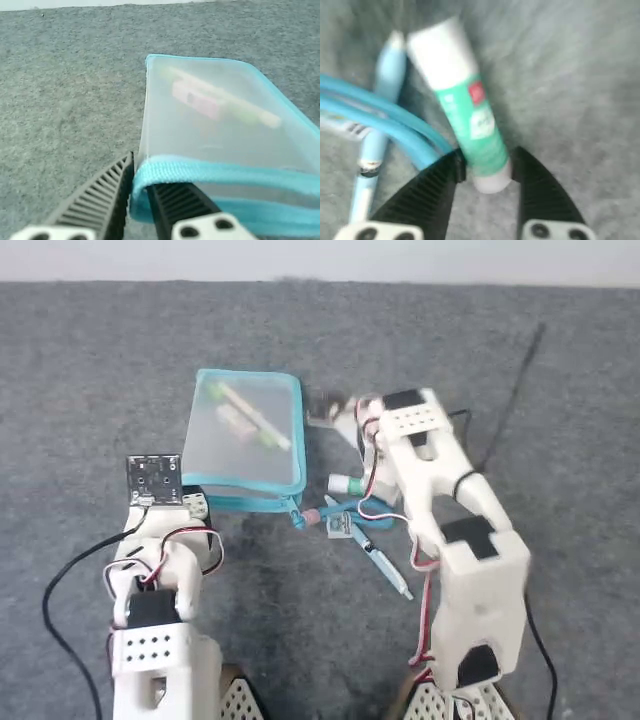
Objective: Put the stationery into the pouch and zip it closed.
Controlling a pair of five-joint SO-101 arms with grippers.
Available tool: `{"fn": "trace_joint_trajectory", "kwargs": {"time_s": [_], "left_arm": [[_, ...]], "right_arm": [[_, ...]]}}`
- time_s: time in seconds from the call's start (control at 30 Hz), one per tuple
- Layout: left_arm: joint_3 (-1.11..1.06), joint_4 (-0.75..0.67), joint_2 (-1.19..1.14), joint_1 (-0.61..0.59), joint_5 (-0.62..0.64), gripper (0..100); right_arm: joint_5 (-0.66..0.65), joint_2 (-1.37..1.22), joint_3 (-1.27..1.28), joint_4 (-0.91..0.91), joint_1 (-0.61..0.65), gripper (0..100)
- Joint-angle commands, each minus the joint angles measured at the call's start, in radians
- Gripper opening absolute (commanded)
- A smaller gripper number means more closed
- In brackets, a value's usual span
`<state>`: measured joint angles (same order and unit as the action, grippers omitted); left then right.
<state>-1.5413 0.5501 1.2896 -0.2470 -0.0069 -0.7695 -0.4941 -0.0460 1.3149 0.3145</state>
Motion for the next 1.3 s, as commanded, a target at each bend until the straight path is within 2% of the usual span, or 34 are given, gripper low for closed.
{"fn": "trace_joint_trajectory", "kwargs": {"time_s": [0.0, 0.13, 0.27, 0.37, 0.43, 0.67, 0.87, 1.07, 1.27], "left_arm": [[0.058, 0.002, -0.002, 0.008, -0.008, 1], [0.058, 0.002, -0.002, 0.008, -0.008, 1], [0.056, 0.002, -0.002, 0.006, -0.008, 1], [0.056, 0.002, -0.002, 0.008, -0.008, 1], [0.056, 0.002, -0.003, 0.008, -0.008, 1], [0.054, 0.0, -0.008, 0.021, -0.003, 1], [0.041, 0.003, -0.009, 0.18, 0.0, 1], [0.047, 0.002, -0.009, 0.367, 0.078, 1], [0.048, -0.003, -0.003, 0.425, 0.081, 1]], "right_arm": [[-0.006, 0.01, 0.021, 0.016, 0.016, 10.3], [0.037, 0.01, 0.034, 0.015, 0.008, 9.6], [0.242, 0.025, 0.032, 0.027, -0.028, 0.1], [0.382, 0.077, 0.048, 0.027, -0.093, 0.5], [0.419, 0.14, 0.075, 0.033, -0.134, 0.7], [0.46, 0.486, 0.319, 0.056, -0.16, 0.7], [0.442, 0.786, 0.531, 0.068, -0.117, 0.6], [0.397, 1.075, 0.674, 0.151, -0.085, 0.6], [0.382, 1.296, 0.713, 0.246, -0.085, 0.6]]}}
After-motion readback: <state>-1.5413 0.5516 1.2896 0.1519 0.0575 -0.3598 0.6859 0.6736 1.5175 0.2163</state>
